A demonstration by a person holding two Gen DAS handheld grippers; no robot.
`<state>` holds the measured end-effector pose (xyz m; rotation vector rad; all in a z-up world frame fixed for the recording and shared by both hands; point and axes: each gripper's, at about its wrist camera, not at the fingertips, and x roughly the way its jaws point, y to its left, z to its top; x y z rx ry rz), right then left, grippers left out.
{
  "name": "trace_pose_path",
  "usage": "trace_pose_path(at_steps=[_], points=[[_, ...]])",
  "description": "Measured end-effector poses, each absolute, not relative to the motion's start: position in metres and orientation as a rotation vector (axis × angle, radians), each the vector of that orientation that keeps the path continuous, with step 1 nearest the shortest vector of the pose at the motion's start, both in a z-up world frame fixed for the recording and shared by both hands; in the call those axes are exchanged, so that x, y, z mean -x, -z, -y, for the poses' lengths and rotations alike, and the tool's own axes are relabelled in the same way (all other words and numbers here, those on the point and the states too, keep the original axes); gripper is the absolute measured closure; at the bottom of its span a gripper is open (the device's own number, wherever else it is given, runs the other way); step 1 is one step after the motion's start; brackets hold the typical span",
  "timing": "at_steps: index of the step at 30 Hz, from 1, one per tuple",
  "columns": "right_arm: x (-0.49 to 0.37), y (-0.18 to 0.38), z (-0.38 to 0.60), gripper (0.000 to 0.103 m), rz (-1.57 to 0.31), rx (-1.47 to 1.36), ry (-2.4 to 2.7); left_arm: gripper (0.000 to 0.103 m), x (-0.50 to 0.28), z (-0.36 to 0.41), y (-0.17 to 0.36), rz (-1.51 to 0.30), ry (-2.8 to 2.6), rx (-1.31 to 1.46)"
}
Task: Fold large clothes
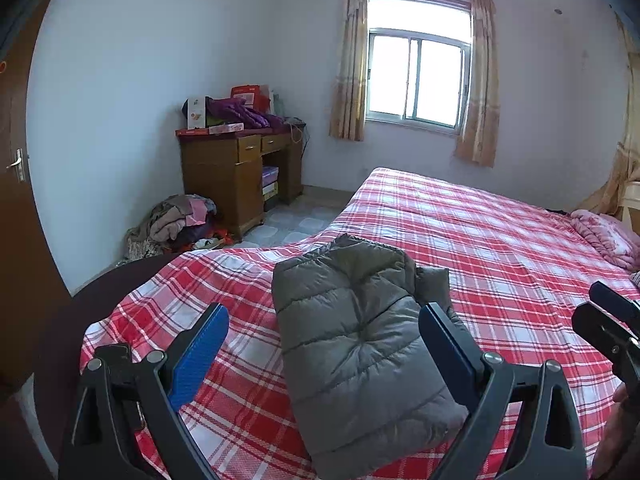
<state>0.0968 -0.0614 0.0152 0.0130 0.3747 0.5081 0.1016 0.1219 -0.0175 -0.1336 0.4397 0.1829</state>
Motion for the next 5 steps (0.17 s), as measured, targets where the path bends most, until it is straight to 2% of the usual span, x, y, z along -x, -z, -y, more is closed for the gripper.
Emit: trace_pose_path(at_steps=[5], points=[[-0.0979, -0.0122, 0.0626, 0.007, -0.381, -0.015, -0.504, 0.007, -0.1017, -0.1173, 0.0177, -0.428, -0.177, 0.109]])
